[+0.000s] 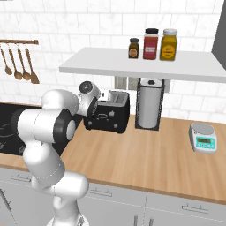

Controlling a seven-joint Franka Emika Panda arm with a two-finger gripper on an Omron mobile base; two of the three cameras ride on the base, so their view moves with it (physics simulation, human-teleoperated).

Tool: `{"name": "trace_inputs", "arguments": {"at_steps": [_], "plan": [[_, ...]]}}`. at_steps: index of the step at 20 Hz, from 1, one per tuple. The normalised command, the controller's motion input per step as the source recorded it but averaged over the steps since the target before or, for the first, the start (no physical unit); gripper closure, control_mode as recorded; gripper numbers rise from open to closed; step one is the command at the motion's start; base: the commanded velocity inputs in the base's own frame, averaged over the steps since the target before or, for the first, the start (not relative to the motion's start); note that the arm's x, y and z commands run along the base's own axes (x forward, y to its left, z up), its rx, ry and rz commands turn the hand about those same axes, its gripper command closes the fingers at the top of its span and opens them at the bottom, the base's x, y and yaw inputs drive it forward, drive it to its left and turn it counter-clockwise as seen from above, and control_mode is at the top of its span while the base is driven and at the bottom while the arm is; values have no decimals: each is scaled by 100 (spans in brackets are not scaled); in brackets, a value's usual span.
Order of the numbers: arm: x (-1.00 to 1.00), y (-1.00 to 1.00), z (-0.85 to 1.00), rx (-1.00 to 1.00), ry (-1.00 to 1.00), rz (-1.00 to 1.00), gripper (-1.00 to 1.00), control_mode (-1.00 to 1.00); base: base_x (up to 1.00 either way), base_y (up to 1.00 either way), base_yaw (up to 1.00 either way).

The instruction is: Start the toaster. Once the lever pops up, take the bread to the plate on the dining counter.

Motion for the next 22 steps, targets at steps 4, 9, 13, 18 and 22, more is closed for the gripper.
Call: {"name": "trace_inputs", "arguments": {"at_steps": [4,9,13,18,22], "plan": [[0,0,0,0,0,0,-100,-100,0,0,0],[0,0,0,0,0,0,-100,-100,0,0,0],[0,0,0,0,0,0,-100,-100,0,0,0],[0,0,0,0,0,0,-100,-100,0,0,0],[0,0,0,0,0,0,-100,-100,0,0,0]]}}
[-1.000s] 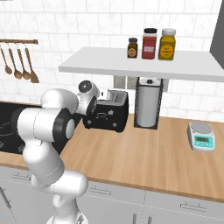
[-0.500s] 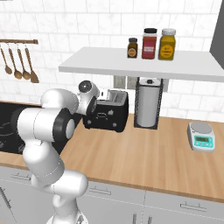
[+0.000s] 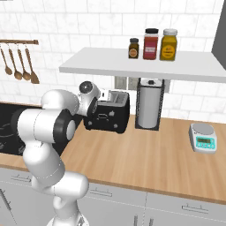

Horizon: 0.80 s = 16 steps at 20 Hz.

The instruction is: Start the toaster. Once the lever pops up, take the bread to the plate on the dining counter.

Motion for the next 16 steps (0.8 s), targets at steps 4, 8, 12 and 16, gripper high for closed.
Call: {"name": "trace_inputs", "arguments": {"at_steps": [4,8,12,16], "plan": [[0,0,0,0,0,0,-100,-100,0,0,0],[0,0,0,0,0,0,-100,-100,0,0,0],[0,0,0,0,0,0,-100,-100,0,0,0],[0,0,0,0,0,0,-100,-100,0,0,0]]}}
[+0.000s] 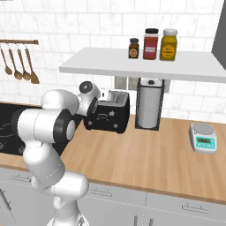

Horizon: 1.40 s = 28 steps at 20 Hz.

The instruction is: Start the toaster. Once the lever pops up, take the bread to the plate on the dining counter.

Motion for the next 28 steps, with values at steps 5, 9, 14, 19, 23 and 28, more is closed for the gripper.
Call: {"name": "trace_inputs", "arguments": {"at_steps": [5,9,14,19,23,28], "plan": [[0,0,0,0,0,0,-100,-100,0,0,0],[0,0,0,0,0,0,-100,-100,0,0,0],[0,0,0,0,0,0,-100,-100,0,0,0],[0,0,0,0,0,0,-100,-100,0,0,0],[0,0,0,0,0,0,-100,-100,0,0,0],[0,0,0,0,0,0,-100,-100,0,0,0]]}}
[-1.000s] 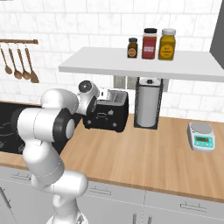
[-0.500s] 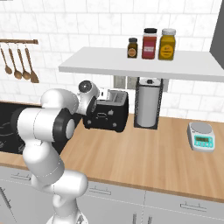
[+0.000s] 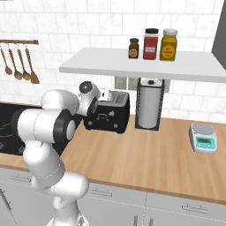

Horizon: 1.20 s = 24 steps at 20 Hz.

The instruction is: Start the toaster. Once the lever pops up, take the bread to the plate on the dining counter.

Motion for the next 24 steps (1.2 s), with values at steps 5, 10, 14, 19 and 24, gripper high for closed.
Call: {"name": "trace_inputs", "arguments": {"at_steps": [5,10,14,19,24], "plan": [[0,0,0,0,0,0,-100,-100,0,0,0],[0,0,0,0,0,0,-100,-100,0,0,0],[7,0,0,0,0,0,-100,-100,0,0,0],[17,0,0,0,0,0,-100,-100,0,0,0],[10,0,0,0,0,0,-100,-100,0,0,0]]}}
